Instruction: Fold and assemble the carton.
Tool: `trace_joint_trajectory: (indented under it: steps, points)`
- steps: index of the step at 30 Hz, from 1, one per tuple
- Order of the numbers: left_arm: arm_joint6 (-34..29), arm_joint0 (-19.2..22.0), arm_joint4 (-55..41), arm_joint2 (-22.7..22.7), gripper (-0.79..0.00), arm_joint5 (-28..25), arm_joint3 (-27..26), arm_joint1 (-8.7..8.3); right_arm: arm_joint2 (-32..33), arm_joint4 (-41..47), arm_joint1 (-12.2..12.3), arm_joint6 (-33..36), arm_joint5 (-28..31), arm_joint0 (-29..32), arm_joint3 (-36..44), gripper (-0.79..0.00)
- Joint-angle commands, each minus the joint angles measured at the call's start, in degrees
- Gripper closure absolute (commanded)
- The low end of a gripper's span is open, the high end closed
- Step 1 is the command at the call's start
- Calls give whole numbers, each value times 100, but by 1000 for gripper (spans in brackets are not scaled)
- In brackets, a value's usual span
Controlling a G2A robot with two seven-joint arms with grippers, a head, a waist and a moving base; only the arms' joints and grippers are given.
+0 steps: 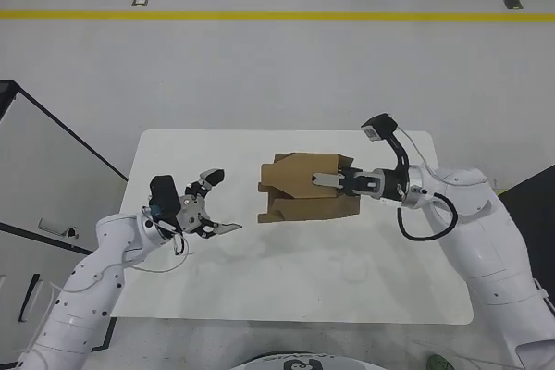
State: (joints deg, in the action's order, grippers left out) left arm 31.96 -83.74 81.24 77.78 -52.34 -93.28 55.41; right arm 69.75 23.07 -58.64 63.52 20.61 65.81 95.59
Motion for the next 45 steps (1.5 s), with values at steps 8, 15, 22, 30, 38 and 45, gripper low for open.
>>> trace_joint_trajectory:
  steps: [8, 15, 22, 30, 38, 45]
  points:
    - [-209, -46, -60, -22, -785, 129, -139, 6, -87, -256, -17, -321, -113, 20, 12, 0]
    - [-355, -10, -125, -40, -785, 176, -152, 9, -288, -400, -63, -518, -165, -99, -132, 0]
    - [-341, 43, -9, -149, -785, 300, -134, 25, -509, -285, -114, -456, -139, -227, -264, 0]
    - [-268, 117, 44, -218, -785, 382, -57, 37, -607, -270, -142, -421, -95, -299, -343, 0]
    - [-239, 166, 66, -259, -785, 358, -20, 39, -594, -348, -155, -563, -29, -338, -391, 0]
    - [-209, 176, 40, -280, -785, 407, 0, 44, -700, -404, -180, -580, -54, -361, -393, 0]
